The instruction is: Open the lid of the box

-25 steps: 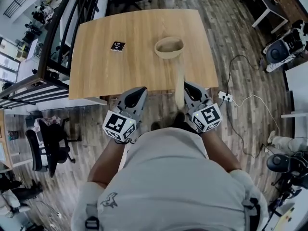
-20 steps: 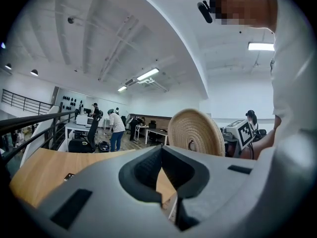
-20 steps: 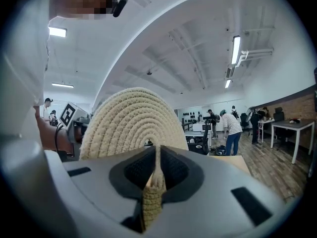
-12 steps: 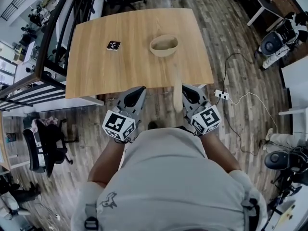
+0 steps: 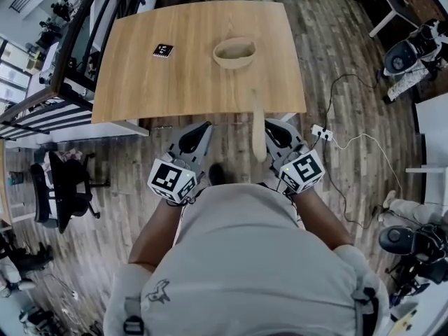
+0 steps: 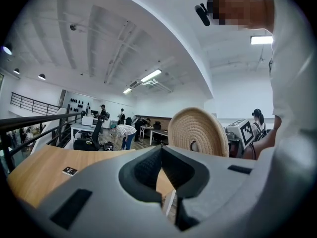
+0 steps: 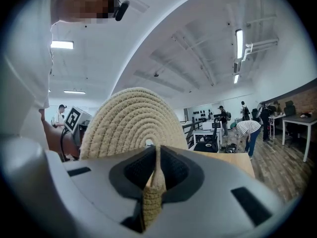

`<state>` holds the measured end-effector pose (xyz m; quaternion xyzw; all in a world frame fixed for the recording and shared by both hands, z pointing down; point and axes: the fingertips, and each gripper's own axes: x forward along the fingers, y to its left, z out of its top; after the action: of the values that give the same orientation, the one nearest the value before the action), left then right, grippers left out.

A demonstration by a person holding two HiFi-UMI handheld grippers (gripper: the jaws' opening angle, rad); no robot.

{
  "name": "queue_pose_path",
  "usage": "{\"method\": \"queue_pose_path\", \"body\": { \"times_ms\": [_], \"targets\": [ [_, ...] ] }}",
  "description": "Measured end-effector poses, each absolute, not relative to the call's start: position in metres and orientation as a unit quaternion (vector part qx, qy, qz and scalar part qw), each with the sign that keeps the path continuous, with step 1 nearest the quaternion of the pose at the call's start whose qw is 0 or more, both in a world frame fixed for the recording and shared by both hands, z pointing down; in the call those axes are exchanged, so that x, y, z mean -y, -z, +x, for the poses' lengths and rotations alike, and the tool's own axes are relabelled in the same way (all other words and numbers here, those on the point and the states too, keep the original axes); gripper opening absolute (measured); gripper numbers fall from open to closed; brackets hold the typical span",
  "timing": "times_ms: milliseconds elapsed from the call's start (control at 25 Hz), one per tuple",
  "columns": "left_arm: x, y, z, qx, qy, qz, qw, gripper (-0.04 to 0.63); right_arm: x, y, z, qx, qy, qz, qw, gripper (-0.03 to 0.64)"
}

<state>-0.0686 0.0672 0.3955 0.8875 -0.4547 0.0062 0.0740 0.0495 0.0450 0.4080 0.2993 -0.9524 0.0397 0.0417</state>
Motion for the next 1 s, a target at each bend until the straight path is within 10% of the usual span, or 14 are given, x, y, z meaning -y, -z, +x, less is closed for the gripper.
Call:
{"method": "queue_pose_path", "body": {
  "times_ms": [1000],
  "targets": [
    [-0.187, -0.402, 0.081, 0.477, -0.002, 0.876, 0.068, 0.006, -0.16, -0.419, 0.196, 0.963, -0.056, 0.26, 0.045, 0.037]
  ]
}}
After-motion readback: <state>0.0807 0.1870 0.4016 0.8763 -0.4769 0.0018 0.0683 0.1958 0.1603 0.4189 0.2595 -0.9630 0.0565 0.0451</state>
